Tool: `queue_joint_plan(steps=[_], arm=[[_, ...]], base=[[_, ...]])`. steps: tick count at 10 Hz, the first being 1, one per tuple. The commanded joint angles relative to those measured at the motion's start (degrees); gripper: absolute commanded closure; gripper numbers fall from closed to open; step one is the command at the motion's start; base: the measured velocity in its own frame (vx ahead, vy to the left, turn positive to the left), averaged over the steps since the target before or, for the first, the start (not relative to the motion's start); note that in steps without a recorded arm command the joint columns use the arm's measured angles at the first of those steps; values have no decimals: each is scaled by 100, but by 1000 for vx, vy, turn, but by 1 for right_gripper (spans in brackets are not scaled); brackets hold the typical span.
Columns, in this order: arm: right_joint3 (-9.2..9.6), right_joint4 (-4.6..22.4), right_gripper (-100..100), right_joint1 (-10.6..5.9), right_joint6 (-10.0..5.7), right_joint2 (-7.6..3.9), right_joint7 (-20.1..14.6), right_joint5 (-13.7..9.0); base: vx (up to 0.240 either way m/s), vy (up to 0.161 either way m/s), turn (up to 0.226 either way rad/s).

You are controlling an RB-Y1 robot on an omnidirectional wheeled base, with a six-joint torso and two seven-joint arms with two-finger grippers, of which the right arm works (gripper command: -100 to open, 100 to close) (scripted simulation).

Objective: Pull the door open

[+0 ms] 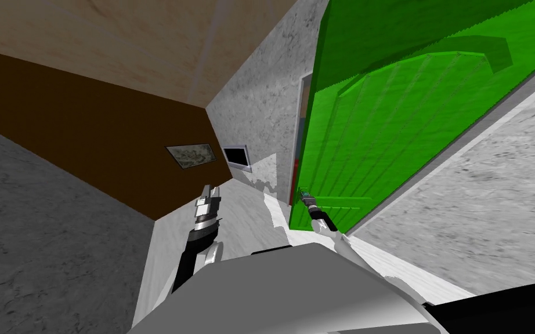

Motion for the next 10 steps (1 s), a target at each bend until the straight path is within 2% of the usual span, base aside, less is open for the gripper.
queue_joint_plan(steps=[1,6,7,8,10], arm=[[106,-50,100,83,-31,-124,-161,-14],[385,-188,100,300,-185,-569,-641,-49],[427,-208,100,332,-208,-635,-711,-54],[403,-189,100,308,-174,-585,-653,-53],[552,-255,100,404,-266,-743,-806,-32]], base=[[-238,-75,209],[-209,-83,194],[-212,-79,170],[-89,-24,48],[-176,-36,132]])
